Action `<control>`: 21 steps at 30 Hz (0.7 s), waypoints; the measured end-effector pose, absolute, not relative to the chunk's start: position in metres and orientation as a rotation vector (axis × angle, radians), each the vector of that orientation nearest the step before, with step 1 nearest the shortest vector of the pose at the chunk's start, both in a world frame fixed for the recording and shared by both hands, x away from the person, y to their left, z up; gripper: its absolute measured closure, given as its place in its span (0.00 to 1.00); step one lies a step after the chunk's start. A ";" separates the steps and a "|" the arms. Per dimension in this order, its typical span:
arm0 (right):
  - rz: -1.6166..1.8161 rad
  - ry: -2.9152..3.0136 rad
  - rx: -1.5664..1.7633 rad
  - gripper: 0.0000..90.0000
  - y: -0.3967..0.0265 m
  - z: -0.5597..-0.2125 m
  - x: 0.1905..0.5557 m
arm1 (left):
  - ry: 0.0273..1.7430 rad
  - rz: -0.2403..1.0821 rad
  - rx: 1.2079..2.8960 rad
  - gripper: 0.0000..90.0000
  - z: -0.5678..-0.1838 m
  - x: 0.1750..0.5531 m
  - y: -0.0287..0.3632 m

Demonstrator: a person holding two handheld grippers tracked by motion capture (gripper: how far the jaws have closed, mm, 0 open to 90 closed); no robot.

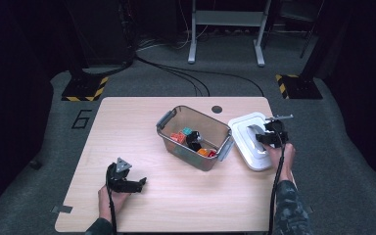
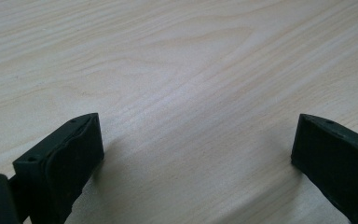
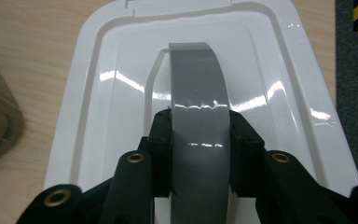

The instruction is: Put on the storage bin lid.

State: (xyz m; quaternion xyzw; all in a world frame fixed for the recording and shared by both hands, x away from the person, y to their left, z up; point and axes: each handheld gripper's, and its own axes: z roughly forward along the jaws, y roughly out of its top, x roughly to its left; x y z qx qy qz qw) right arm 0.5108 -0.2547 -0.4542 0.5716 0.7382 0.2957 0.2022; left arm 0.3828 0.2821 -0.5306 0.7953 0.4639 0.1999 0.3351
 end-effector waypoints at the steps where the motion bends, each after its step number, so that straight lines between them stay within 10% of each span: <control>1: 0.831 2.059 1.596 0.75 -0.256 -0.450 0.510 | 1.210 0.522 2.075 0.02 -0.531 0.383 0.282; 21: 0.852 2.006 1.467 0.75 -0.262 -0.363 0.500 | 1.206 0.526 2.072 0.02 -0.531 0.383 0.282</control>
